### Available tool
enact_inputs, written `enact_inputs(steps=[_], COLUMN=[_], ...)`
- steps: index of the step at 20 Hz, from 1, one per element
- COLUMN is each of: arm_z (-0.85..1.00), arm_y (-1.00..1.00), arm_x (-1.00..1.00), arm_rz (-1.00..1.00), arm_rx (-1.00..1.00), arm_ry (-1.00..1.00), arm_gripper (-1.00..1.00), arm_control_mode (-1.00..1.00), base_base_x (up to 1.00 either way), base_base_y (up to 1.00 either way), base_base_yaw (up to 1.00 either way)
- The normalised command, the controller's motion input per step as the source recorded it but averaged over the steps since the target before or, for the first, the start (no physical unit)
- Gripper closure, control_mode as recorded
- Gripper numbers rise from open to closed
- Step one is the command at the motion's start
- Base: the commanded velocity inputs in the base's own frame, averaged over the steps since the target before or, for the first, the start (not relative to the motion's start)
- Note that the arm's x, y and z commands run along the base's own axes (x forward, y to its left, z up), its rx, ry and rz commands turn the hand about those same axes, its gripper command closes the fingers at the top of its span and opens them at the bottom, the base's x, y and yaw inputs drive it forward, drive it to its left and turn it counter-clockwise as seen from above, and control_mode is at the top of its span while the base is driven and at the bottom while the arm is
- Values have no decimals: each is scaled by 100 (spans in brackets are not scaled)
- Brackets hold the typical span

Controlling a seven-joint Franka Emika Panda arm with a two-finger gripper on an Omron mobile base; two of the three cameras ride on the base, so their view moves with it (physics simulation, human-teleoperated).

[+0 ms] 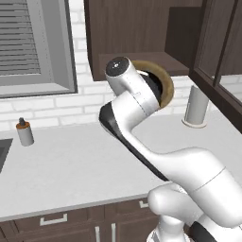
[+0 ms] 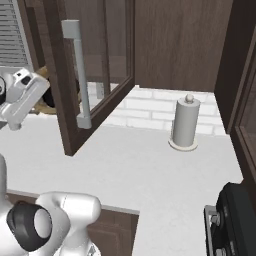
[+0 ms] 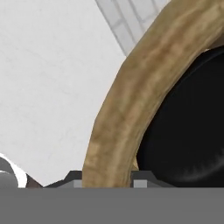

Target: Pick up the bowls on the counter and stack them on top of one another in the open cabinet. Place the smaller bowl on top of the larger bowl.

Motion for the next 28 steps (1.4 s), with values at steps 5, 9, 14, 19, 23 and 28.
enact_inputs(steps=[5, 9, 14, 19, 23, 28], arm_z=[98, 66, 1, -13, -2, 0], arm_y=[-5, -15, -24, -22, -19, -3], arm_x=[89, 89, 100, 100, 93, 0], arm_rz=[2, 0, 1, 1, 0, 1], arm_rx=[0, 0, 0, -2, -2, 0], arm_ry=[0, 0, 8, 3, 0, -7], arm_gripper=[100, 100, 100, 100, -100, -100], arm_control_mode=[-100, -100, -100, -100, -100, -100], base_base_x=[0, 0, 0, 0, 0, 0], base_base_y=[0, 0, 0, 0, 0, 0], base_base_yaw=[0, 0, 0, 0, 0, 0])
